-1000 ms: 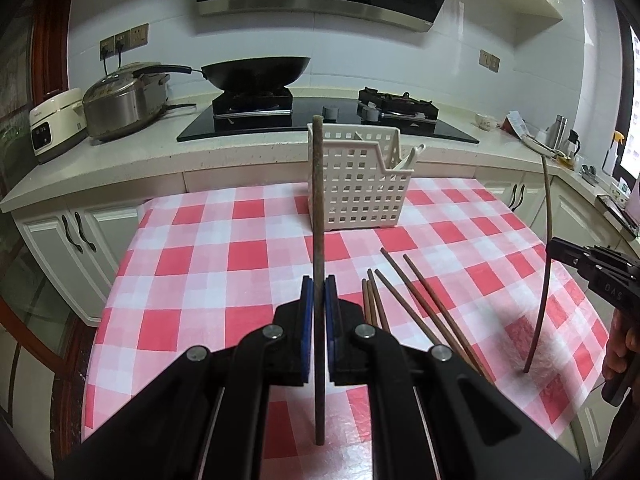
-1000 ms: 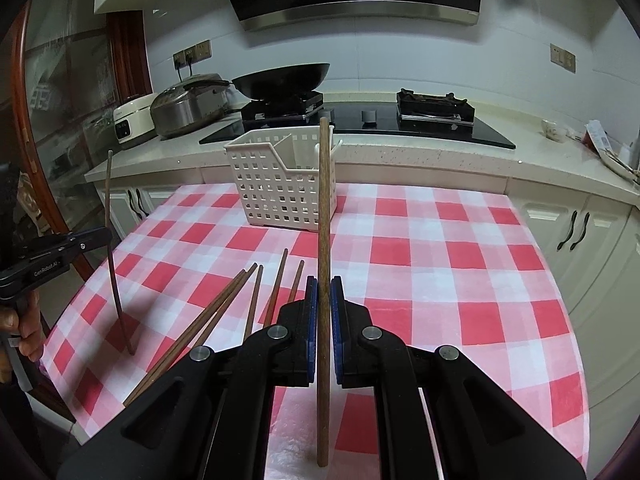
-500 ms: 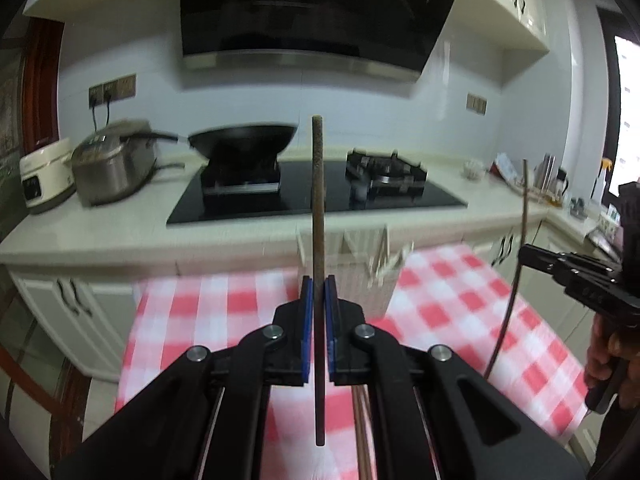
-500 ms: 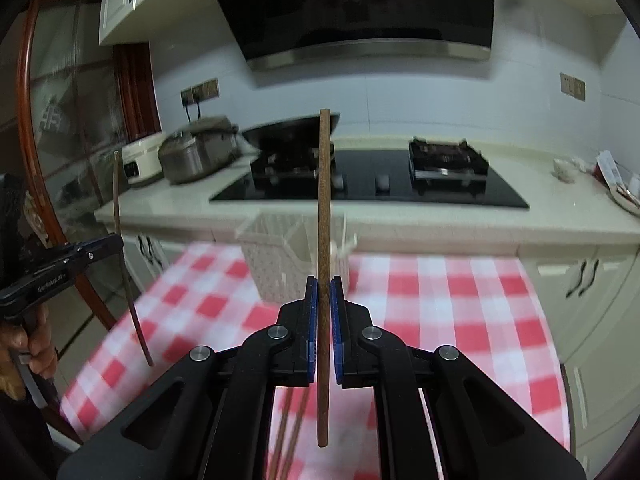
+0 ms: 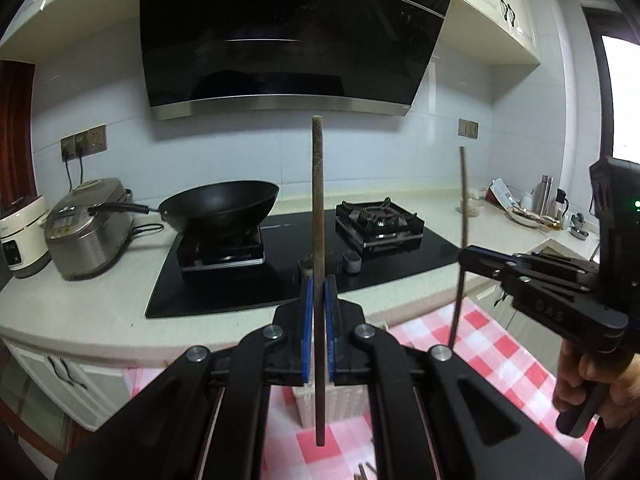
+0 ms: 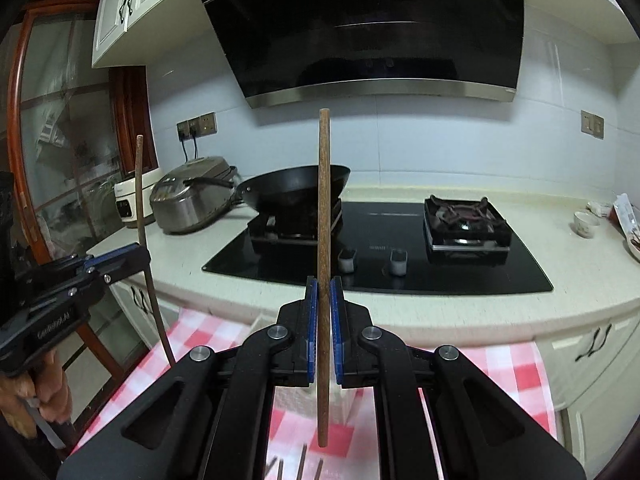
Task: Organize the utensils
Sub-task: 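Lift both held chopsticks upright toward the basket with both grippers, then lower both chopsticks into the white basket and open both grippers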
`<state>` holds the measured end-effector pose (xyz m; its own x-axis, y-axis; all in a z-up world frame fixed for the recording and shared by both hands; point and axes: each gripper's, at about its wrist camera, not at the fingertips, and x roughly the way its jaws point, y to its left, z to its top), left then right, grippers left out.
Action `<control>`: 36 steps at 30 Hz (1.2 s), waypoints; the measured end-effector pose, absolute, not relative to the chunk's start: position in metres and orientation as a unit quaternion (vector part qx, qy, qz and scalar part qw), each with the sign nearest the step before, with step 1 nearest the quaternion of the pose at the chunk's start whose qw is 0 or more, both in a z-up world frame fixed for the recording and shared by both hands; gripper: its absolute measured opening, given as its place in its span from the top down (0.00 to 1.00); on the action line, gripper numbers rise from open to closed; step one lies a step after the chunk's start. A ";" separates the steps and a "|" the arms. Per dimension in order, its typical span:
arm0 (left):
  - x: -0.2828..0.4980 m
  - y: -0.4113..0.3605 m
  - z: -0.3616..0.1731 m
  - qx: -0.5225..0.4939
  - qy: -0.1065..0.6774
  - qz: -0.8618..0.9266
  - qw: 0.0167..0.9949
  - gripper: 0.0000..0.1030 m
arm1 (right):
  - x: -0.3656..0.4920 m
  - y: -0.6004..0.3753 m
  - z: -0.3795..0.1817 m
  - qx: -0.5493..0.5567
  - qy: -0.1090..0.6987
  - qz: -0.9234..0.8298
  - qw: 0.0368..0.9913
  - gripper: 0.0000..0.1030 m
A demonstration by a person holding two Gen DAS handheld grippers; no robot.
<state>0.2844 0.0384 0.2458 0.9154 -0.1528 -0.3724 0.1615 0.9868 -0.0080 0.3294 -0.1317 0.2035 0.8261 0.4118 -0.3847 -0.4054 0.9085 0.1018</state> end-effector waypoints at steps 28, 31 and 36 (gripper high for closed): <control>0.411 0.048 0.168 -0.037 0.199 -0.072 0.977 0.95 | 0.439 -0.102 0.136 0.019 0.238 0.174 0.955 0.92; 0.414 0.048 0.155 -0.041 0.206 -0.071 0.975 0.95 | 0.438 -0.102 0.130 0.019 0.243 0.175 0.954 0.92; 0.413 0.045 0.133 -0.039 0.211 -0.071 0.974 0.95 | 0.435 -0.103 0.113 0.019 0.254 0.174 0.951 0.92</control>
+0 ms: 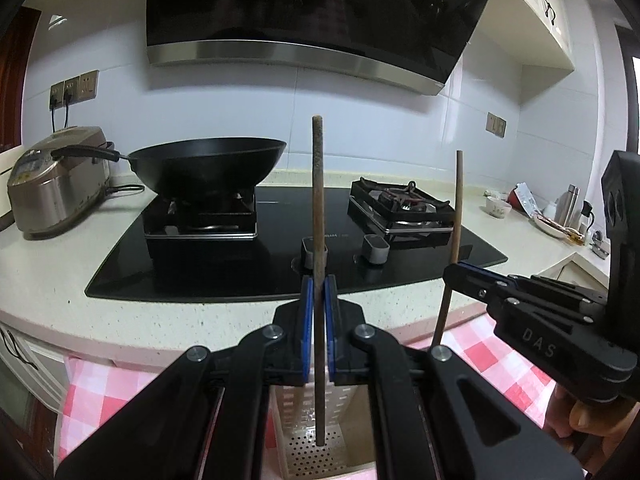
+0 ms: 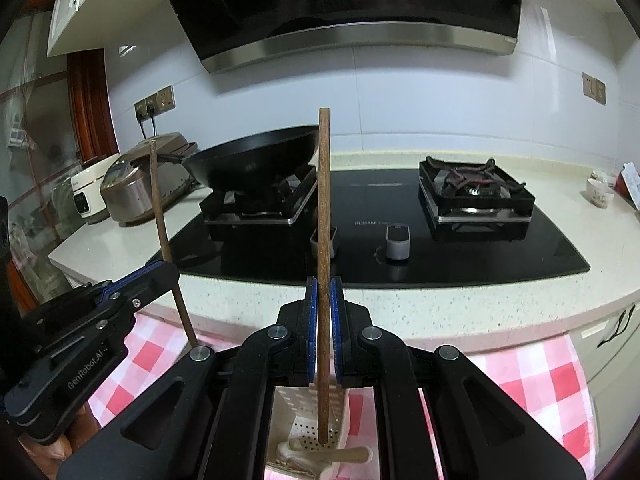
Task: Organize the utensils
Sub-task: 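Lower both chopsticks into the white basket and open both grippers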
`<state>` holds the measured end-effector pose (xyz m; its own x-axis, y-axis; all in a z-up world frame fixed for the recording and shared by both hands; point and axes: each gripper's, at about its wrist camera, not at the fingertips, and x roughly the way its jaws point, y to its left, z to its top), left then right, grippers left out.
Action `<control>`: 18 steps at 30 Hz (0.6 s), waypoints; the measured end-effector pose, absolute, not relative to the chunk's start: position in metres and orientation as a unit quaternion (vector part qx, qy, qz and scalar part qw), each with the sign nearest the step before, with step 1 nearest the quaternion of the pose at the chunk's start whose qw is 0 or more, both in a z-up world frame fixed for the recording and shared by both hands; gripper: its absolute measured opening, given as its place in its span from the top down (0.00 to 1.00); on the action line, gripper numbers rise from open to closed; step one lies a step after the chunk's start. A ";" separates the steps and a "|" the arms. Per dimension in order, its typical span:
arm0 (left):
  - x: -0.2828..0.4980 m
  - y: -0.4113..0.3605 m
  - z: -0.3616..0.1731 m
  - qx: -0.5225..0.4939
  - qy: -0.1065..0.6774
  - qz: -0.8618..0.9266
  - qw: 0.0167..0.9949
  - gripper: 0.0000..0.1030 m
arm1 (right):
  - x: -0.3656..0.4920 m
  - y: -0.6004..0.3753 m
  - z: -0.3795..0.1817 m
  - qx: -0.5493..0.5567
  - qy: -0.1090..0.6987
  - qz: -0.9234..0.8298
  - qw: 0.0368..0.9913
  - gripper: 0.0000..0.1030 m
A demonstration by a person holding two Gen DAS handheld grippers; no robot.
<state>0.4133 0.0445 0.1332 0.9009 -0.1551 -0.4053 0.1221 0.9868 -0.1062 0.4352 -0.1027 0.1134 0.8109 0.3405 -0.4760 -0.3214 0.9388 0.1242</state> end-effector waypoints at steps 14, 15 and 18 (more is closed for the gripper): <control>0.409 0.041 0.098 -0.035 0.233 -0.062 0.970 0.94 | 0.430 -0.102 0.085 0.019 0.282 0.174 0.943 0.92; 0.410 0.041 0.096 -0.034 0.237 -0.060 0.969 0.94 | 0.430 -0.102 0.084 0.018 0.283 0.173 0.943 0.92; 0.411 0.043 0.090 -0.034 0.249 -0.057 0.966 0.94 | 0.432 -0.102 0.079 0.017 0.293 0.172 0.940 0.92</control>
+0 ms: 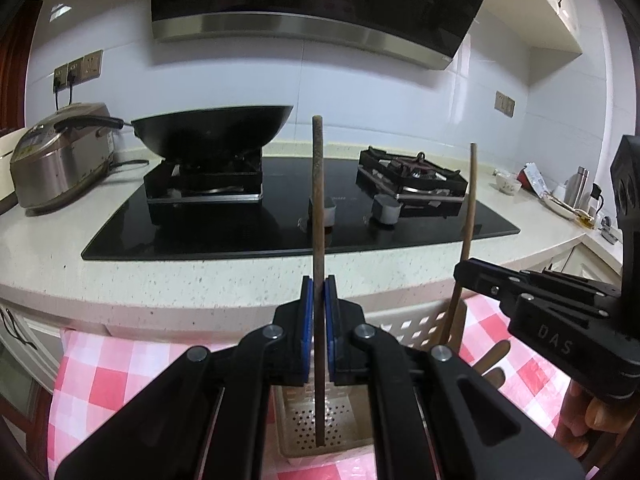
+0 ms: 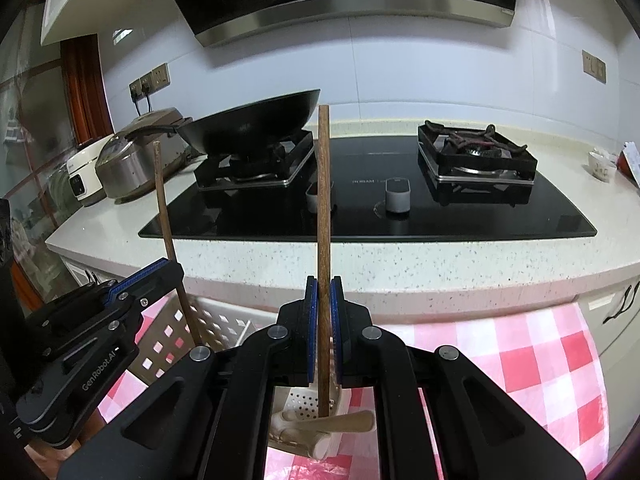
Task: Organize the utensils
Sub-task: 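Lower both chopsticks into the white basket and open both grippers, then move both open grippers back down to the chopsticks on the cloth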
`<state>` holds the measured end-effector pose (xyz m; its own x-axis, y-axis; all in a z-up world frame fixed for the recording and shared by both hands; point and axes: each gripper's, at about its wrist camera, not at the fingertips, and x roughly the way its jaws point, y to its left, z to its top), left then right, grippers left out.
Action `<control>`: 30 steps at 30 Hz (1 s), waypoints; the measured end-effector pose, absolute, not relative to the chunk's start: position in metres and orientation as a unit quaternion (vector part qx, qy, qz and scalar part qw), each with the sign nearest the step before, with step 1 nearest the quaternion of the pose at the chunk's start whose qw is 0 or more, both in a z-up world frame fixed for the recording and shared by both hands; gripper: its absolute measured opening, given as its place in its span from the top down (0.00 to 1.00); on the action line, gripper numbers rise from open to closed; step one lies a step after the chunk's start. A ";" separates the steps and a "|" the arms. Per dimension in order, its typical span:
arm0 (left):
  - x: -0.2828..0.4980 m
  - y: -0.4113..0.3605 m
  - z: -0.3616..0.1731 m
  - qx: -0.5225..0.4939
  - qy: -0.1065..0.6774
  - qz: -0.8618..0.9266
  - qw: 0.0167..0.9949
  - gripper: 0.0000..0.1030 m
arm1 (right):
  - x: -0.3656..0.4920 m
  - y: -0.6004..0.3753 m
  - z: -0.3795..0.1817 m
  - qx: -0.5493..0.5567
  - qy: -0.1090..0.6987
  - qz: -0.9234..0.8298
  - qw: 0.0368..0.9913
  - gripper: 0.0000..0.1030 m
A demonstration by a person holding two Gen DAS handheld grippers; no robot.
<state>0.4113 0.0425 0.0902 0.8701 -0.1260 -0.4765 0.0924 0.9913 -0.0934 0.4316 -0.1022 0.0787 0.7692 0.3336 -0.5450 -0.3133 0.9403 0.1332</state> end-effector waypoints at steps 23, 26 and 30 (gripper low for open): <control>0.408 0.046 0.089 -0.021 0.272 -0.039 0.961 0.70 | 0.433 -0.110 0.075 0.019 0.312 0.163 0.936 0.87; 0.406 0.046 0.092 -0.023 0.268 -0.038 0.962 0.70 | 0.431 -0.115 0.078 0.023 0.308 0.159 0.938 0.80; 0.400 0.053 0.099 -0.032 0.263 -0.036 0.964 0.70 | 0.426 -0.125 0.083 0.028 0.302 0.154 0.940 0.66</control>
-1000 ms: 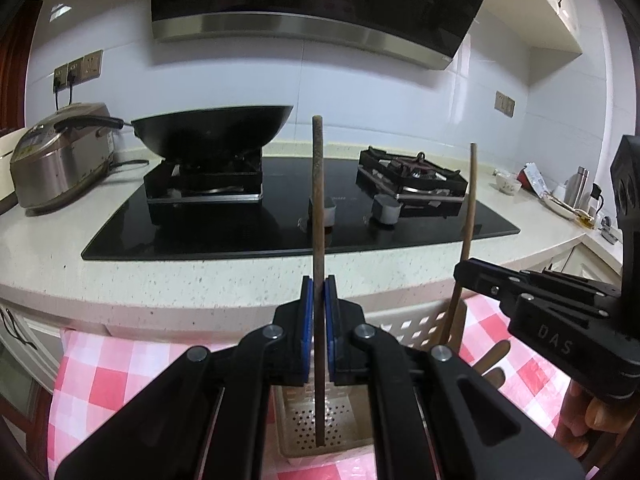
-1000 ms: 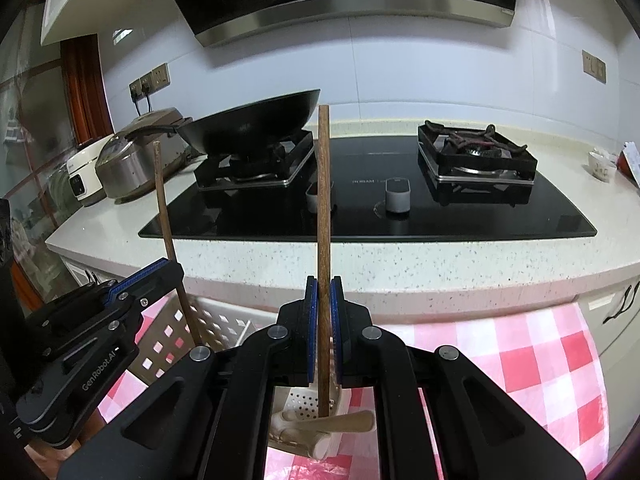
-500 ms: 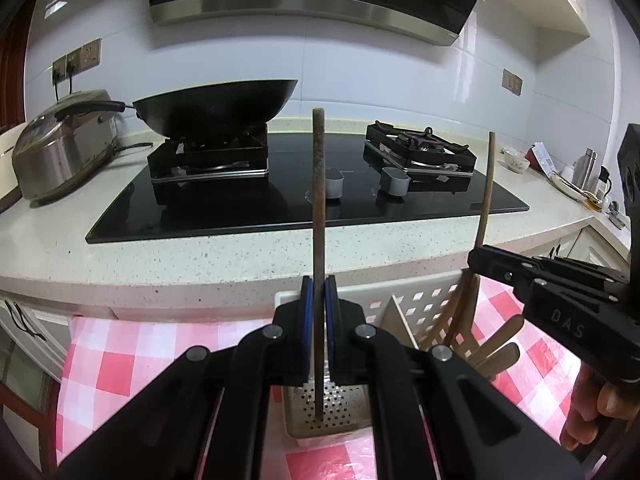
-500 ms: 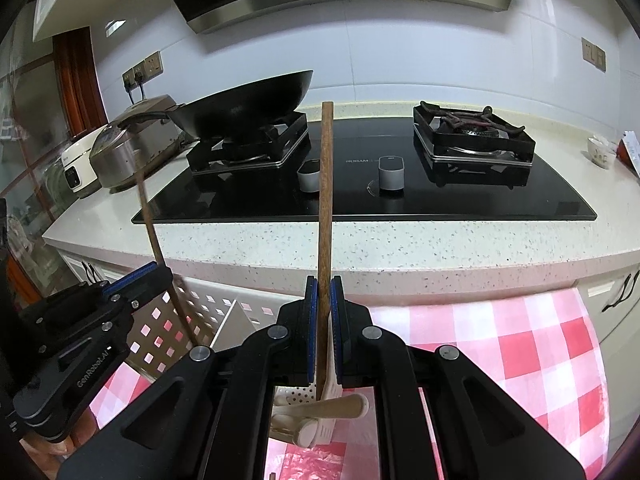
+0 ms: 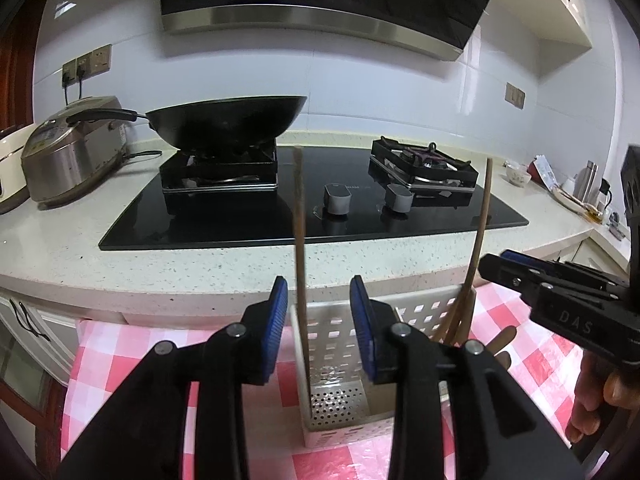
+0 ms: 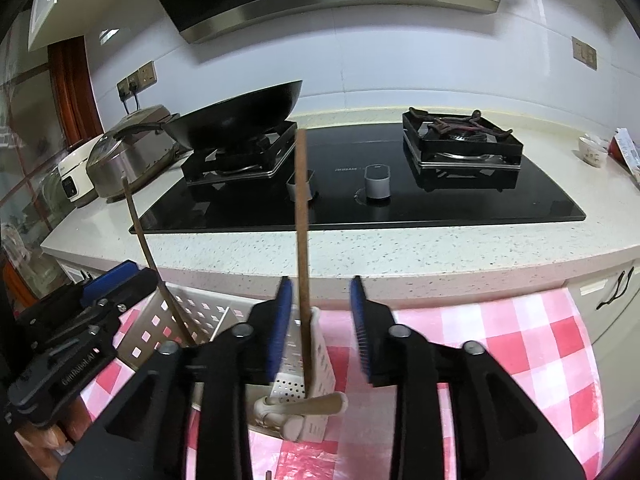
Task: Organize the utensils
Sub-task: 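Move both open grippers back down to the chopsticks on the cloth, then close the left gripper on a chopstick while the right gripper closes on another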
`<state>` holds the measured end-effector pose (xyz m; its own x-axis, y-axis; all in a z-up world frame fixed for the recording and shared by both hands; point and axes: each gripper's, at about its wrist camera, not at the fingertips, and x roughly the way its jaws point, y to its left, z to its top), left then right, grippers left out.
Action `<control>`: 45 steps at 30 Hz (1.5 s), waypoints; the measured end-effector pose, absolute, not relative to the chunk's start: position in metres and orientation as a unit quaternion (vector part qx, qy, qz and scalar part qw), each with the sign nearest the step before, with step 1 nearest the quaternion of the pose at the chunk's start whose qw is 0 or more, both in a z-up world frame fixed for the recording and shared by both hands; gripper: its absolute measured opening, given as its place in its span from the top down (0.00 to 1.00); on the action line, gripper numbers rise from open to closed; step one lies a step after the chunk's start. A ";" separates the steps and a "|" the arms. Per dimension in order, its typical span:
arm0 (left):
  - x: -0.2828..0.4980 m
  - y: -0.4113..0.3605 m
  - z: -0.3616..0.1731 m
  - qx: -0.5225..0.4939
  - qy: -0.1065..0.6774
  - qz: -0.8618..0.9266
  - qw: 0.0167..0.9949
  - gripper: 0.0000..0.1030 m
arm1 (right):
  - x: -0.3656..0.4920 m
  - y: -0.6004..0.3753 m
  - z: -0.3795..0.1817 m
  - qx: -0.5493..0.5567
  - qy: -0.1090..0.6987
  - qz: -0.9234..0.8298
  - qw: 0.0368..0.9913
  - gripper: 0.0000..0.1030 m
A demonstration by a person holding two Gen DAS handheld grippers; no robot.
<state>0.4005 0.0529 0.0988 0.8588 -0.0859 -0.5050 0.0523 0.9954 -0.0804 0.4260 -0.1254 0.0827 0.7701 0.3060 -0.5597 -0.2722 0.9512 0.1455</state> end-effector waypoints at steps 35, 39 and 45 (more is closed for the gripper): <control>0.152 0.029 -0.038 -0.059 0.411 -0.068 0.907 0.80 | 0.189 -0.173 -0.058 -0.024 0.403 0.167 0.899 0.31; 0.156 0.014 -0.033 -0.038 0.407 -0.087 0.909 0.88 | 0.191 -0.173 -0.058 -0.022 0.404 0.167 0.899 0.31; 0.169 -0.005 -0.037 -0.027 0.417 -0.096 0.903 0.95 | 0.195 -0.175 -0.059 -0.019 0.406 0.167 0.898 0.30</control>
<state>0.1687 -0.0046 -0.0369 0.6337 -0.1957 -0.7484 0.1515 0.9801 -0.1281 0.1953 -0.1753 -0.0590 0.6138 0.2844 -0.7365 -0.3157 0.9434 0.1012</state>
